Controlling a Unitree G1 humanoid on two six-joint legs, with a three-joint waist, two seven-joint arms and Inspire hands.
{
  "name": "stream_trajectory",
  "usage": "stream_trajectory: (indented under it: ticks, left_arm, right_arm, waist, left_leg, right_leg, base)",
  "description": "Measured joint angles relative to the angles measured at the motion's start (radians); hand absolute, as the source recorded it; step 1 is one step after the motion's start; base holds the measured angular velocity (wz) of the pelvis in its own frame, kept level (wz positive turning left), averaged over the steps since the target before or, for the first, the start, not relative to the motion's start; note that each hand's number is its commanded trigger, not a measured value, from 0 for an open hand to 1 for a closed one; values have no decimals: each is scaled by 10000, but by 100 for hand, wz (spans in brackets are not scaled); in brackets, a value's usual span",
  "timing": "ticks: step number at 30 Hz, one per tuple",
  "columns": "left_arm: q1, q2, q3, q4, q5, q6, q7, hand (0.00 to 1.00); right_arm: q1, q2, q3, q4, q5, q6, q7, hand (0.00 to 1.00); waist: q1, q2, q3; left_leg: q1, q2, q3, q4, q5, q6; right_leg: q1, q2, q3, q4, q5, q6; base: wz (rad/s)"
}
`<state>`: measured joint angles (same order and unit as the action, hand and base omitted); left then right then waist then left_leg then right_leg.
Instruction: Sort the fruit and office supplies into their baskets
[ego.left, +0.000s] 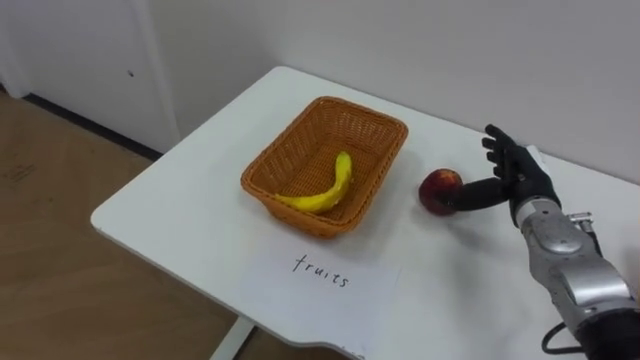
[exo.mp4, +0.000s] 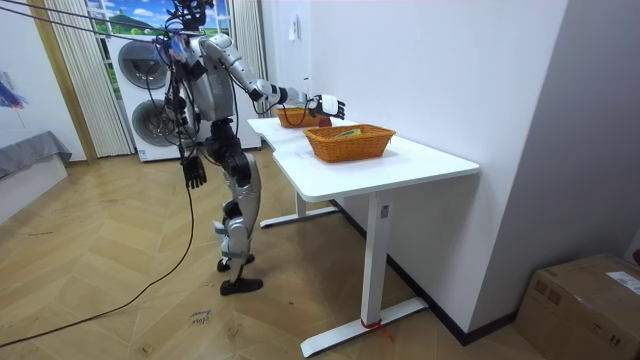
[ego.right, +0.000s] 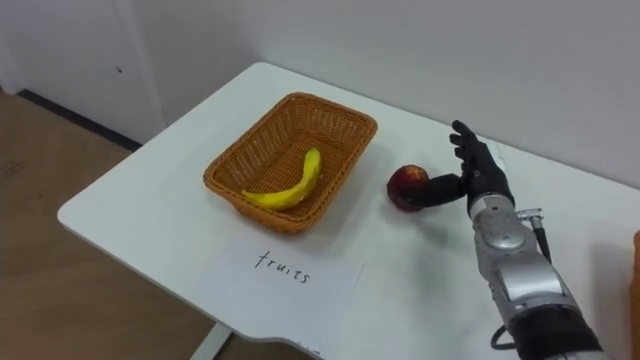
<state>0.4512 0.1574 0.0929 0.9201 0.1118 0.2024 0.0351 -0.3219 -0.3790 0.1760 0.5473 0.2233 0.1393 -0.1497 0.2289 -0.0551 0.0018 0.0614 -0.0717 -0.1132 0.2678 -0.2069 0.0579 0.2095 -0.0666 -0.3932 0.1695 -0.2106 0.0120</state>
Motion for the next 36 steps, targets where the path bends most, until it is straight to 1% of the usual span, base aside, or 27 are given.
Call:
stream_trajectory:
  ticks: [4, 5, 8, 9, 12, 15, 22, 25, 29, 33, 36]
  left_arm:
    - [30, 4, -58, -3, 13, 1, -28, 0]
    - [84, 29, -176, -36, 18, 4, -26, 0]
    - [181, 50, -226, -139, 24, 7, 11, 0]
    - [204, 55, -229, -162, 24, 2, 12, 0]
    - [233, 63, -228, -156, 23, 0, 12, 0]
    - [353, 62, -234, -127, 20, -8, 14, 0]
    - [384, 45, -292, 3, 58, 3, -21, 0]
    - [384, 49, -291, -21, 77, 24, -61, 0]
    - [402, 52, -301, -236, 78, 97, -81, 0]
    - [403, 51, -285, -261, 78, 102, -140, 0]
    - [404, 51, -276, -272, 79, 98, -268, 0]
  right_arm:
    - [0, 1, 53, 4, 32, 0, -9, 0]
    - [1, 1, 142, 17, 41, 0, -12, 0]
    - [0, 27, 459, 260, 22, -17, -4, 0]
    - [37, 80, 492, 407, 0, -15, -3, 0]
    - [336, 126, 500, 442, -6, -17, 11, 0]
    - [399, 150, 584, 444, -68, -17, 14, 0]
    - [398, 181, 584, 544, -797, -81, 12, 0]
    - [401, 200, 584, 703, -1174, -81, 12, 0]
    - [407, 218, 589, 835, -1198, -82, 13, 0]
    - [418, 230, 734, 865, -1248, -82, 113, 0]
    - [418, 230, 757, 1083, -1585, -103, 165, 0]
  waist:
    - [29, -38, -6]
    - [33, -34, -3]
    - [45, -55, 8]
    - [109, -55, 10]
    - [255, -23, 24]
    - [272, 34, 43]
    - [303, 58, 40]
    - [427, 61, 41]
    - [558, 50, 36]
    - [621, 40, 22]
    - [707, 42, 22]
  left_leg:
    - [0, -40, -58, 6, 1, 4]
    - [10, -50, -70, 10, 3, 8]
    - [32, -76, -152, 23, 4, 13]
    - [31, -77, -169, 45, 3, 14]
    - [27, -80, -201, 75, 4, 14]
    - [17, -74, -212, 95, 8, 16]
    - [-124, -99, -227, 253, 5, 21]
    - [-182, -106, -227, 295, 5, 22]
    - [-167, -113, -247, 308, 1, 23]
    - [-144, -97, -262, 367, 0, 16]
    - [-117, -97, -263, 370, 0, 16]
  right_leg:
    - [32, -3, -88, 4, -22, 21]
    - [72, -10, -128, 14, -25, 27]
    - [162, -19, -201, 18, -28, 34]
    - [175, -16, -213, 27, -28, 35]
    - [176, -21, -221, 66, -28, 34]
    - [135, -32, -230, 170, -33, 36]
    - [9, -36, -222, 175, -43, 29]
    - [-32, -44, -217, 171, -70, 32]
    - [-35, -103, -224, 185, -149, 36]
    - [-21, -88, -216, 211, -158, 20]
    - [-22, -95, -211, 341, -159, 20]
  base:
    - [6]
    - [7]
    - [8]
    - [5]
    - [4]
    - [0]
    - [0]
    - [0]
    - [2]
    - [0]
    - [0]
